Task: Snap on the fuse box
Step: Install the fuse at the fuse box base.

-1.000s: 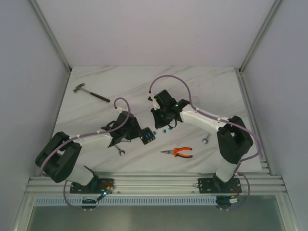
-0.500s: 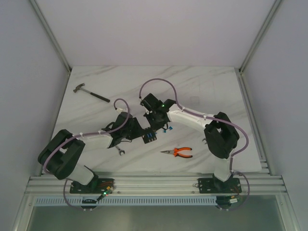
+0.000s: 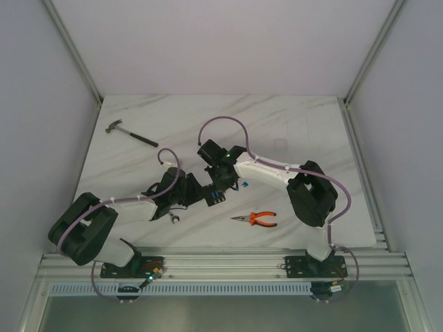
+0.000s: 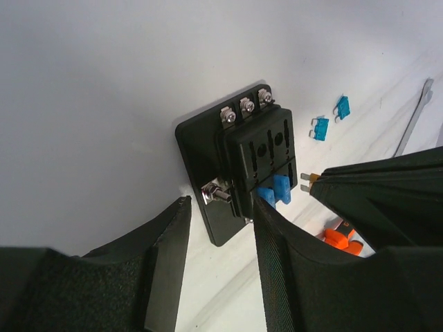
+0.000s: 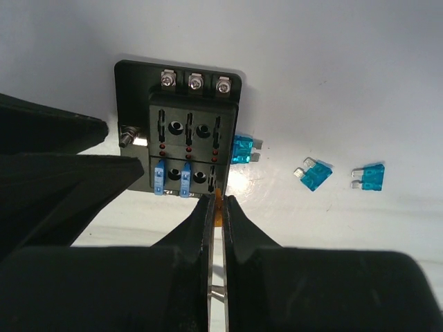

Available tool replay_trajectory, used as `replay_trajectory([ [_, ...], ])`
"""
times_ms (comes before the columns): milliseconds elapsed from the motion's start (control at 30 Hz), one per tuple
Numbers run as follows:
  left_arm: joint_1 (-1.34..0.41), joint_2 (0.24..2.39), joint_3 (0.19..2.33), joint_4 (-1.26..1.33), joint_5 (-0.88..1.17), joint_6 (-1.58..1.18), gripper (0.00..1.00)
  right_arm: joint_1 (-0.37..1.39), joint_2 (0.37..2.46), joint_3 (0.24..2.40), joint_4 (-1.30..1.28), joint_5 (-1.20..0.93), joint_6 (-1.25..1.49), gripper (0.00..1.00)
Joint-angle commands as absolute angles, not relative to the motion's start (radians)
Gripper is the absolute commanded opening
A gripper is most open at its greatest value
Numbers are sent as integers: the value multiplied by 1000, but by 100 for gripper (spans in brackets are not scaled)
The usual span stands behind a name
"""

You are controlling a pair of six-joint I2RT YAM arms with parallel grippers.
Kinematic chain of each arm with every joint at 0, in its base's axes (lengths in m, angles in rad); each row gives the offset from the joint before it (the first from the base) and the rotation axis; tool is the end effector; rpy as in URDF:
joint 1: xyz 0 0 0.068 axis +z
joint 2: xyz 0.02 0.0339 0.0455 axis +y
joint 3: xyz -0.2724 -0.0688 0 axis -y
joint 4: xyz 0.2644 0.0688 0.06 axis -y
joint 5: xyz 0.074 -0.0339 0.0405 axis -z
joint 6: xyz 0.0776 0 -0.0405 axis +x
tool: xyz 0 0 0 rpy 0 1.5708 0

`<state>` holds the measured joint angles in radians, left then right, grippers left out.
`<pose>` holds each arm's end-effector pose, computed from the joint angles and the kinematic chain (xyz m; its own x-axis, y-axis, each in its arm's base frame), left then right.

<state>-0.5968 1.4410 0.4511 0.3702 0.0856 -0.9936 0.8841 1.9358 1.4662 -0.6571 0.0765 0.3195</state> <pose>0.2470 -0.1759 0.1076 -0.7796 -0.4797 -0.4026 -0.0656 0.7019 -0.7093 0.2868 0.3405 0.1651 -0.7792 -0.4565 -0.4296 -0.5325 0.8436 0.0694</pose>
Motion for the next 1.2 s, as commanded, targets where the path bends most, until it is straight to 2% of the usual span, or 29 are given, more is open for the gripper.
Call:
replay_trajectory([
  [0, -595, 1389, 424, 363, 68, -1011, 51, 898, 1966, 1511, -679, 132, 331, 0],
  [433, -596, 1404, 404, 417, 114, -1040, 49, 915, 1998, 1532, -679, 151, 336, 0],
  [633, -600, 1476, 394, 475, 145, -1063, 45, 923, 1997, 1537, -679, 152, 332, 0],
  [1167, -615, 1468, 393, 462, 119, -1070, 42, 926, 2006, 1535, -684, 189, 331, 0],
])
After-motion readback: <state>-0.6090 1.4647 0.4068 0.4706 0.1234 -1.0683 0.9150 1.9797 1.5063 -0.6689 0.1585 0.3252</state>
